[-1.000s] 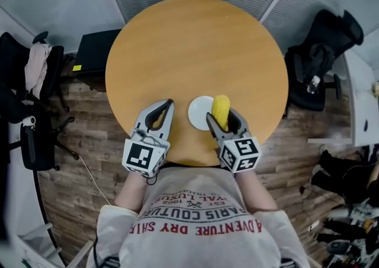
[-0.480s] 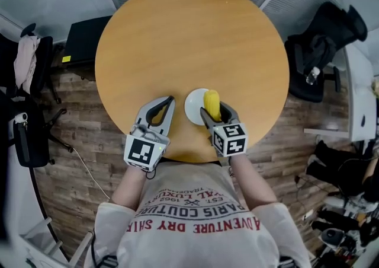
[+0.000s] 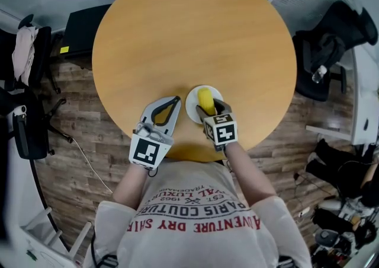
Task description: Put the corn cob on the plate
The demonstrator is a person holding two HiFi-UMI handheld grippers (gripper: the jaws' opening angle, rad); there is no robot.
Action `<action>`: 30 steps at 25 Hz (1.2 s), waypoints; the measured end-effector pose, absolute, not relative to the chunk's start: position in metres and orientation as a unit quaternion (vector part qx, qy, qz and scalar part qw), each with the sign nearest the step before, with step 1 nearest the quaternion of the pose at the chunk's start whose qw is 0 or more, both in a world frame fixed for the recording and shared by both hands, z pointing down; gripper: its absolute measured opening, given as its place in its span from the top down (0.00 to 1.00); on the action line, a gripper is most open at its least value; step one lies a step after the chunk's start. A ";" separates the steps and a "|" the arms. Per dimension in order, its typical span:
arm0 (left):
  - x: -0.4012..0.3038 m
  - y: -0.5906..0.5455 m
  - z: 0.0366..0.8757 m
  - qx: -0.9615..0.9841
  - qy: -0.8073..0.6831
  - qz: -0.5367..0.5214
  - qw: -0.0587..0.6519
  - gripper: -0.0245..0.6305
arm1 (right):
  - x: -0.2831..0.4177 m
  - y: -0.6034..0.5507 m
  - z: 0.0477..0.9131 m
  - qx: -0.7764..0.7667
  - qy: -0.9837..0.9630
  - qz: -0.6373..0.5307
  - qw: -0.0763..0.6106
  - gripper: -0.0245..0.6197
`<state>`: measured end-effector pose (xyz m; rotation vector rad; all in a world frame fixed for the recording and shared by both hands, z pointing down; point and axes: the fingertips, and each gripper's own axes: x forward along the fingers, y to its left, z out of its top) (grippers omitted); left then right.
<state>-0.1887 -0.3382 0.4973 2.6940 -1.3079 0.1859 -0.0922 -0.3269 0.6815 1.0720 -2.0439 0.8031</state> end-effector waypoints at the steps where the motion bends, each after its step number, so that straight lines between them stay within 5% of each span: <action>1: -0.190 -0.339 0.500 0.894 -0.437 0.062 0.075 0.91 | -0.093 -0.327 0.685 0.409 -0.782 0.316 0.347 0.55; 30: -0.205 -0.339 0.514 0.876 -0.464 0.070 0.113 0.91 | -0.106 -0.326 0.712 0.396 -0.767 0.319 0.391 0.53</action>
